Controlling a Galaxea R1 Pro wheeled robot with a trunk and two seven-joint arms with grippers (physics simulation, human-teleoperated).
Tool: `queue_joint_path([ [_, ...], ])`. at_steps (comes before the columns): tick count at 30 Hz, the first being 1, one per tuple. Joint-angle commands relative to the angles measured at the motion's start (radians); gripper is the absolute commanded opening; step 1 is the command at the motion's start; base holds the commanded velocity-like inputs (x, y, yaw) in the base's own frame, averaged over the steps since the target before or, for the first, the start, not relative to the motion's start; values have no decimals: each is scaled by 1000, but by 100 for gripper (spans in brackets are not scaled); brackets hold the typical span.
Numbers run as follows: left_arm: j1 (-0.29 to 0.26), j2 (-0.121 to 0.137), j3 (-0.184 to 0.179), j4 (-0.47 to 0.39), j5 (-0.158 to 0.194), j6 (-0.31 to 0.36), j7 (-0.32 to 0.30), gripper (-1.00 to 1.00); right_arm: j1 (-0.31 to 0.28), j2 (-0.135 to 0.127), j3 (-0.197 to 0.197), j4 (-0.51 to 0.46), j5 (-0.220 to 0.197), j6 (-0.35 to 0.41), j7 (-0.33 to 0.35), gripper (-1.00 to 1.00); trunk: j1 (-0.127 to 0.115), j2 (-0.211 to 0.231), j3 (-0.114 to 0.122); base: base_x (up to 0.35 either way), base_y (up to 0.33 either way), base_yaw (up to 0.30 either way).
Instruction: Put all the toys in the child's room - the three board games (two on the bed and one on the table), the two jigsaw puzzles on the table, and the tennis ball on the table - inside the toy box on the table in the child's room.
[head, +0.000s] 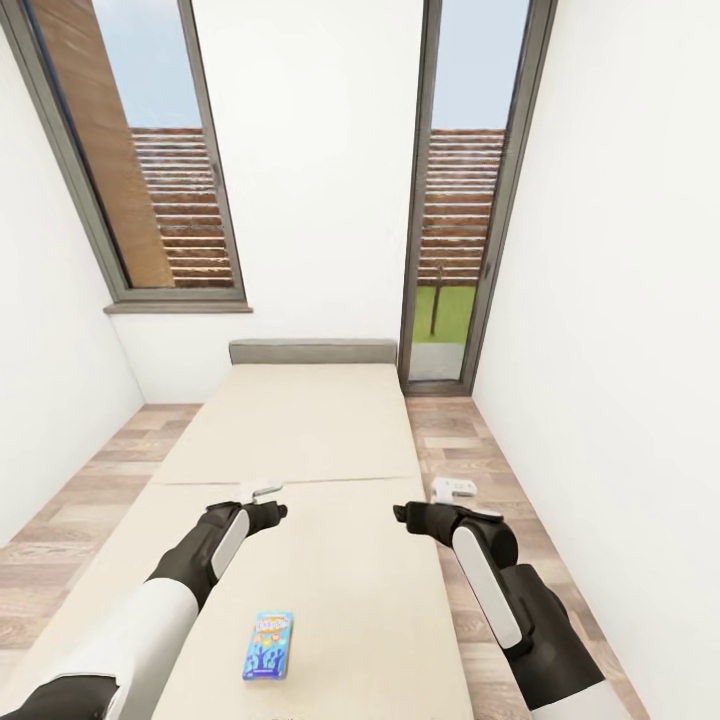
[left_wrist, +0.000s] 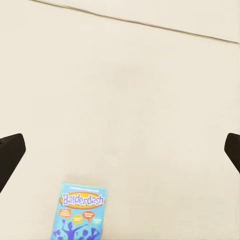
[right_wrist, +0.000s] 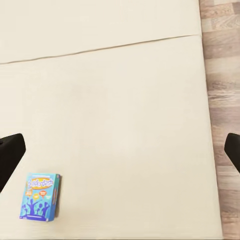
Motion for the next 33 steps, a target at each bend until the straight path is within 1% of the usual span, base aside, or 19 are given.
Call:
queue_joint_path([
  [1, -1, 1, 0, -2, 11, 5, 7, 100, -1, 0, 0, -3, -11, 8, -10, 100, 1, -2, -4, 0, 0, 0],
  [3, -1, 2, 0, -3, 11, 5, 6, 100, -1, 0, 0, -20, -18, 27, -10, 100, 1, -2, -7, 0, 0, 0],
  [5, -1, 1, -1, -4, 11, 5, 6, 100, -1, -2, 0, -57, -41, 54, -10, 100, 1, -2, -11, 0, 0, 0],
  [6, -1, 1, -1, -5, 11, 6, 6, 100, -1, -5, 0, -88, -68, 75, -9, 100, 1, -2, -12, 0, 0, 0],
  [7, -1, 2, -1, -6, 11, 7, 7, 100, -2, -9, 0, -116, -105, 98, -9, 100, 1, -2, -14, 0, 0, 0],
  [8, -1, 2, -1, -6, 11, 7, 7, 100, -2, -10, 0, -127, -126, 109, -9, 100, 1, -2, -16, 0, 0, 0],
  [9, -1, 2, -1, -6, 11, 8, 8, 100, -2, -13, 0, -144, -172, 129, -9, 100, 1, -2, -17, 0, 0, 0],
  [10, -1, 2, -1, -7, 11, 9, 8, 100, -2, -14, 0, -150, -195, 137, -10, 100, 1, -2, -19, 0, 0, 0],
  [11, -1, 2, -1, -7, 10, 10, 10, 100, -2, -16, 0, -162, -261, 156, -10, 100, 1, -2, -21, 0, 0, 0],
  [12, -1, 2, -1, -7, 10, 10, 9, 100, -2, -17, 0, -164, -281, 161, -10, 100, 1, -2, -22, 0, 0, 0],
  [13, -1, 3, -1, -7, 10, 11, 9, 100, -2, -18, 0, -167, -312, 167, -11, 100, 1, -2, -24, 0, 0, 0],
  [15, -1, 4, 0, -7, 10, 12, 9, 100, -3, -19, -1, -170, -340, 173, -11, 100, 1, -2, -27, 0, 0, 0],
  [17, -1, 4, -1, -7, 9, 12, 8, 100, -3, -19, -1, -172, -355, 183, -11, 100, 1, -2, -30, 0, 0, 0],
  [21, -7, 6, -1, -7, 8, 13, 9, 100, -3, -18, -1, -173, -366, 199, -11, 100, 1, -2, -37, 0, 0, 0],
  [33, -14, 9, -2, -6, 6, 13, 13, 100, -3, -18, -1, -173, -369, 206, -12, 100, 1, -2, -57, 0, 0, 0],
])
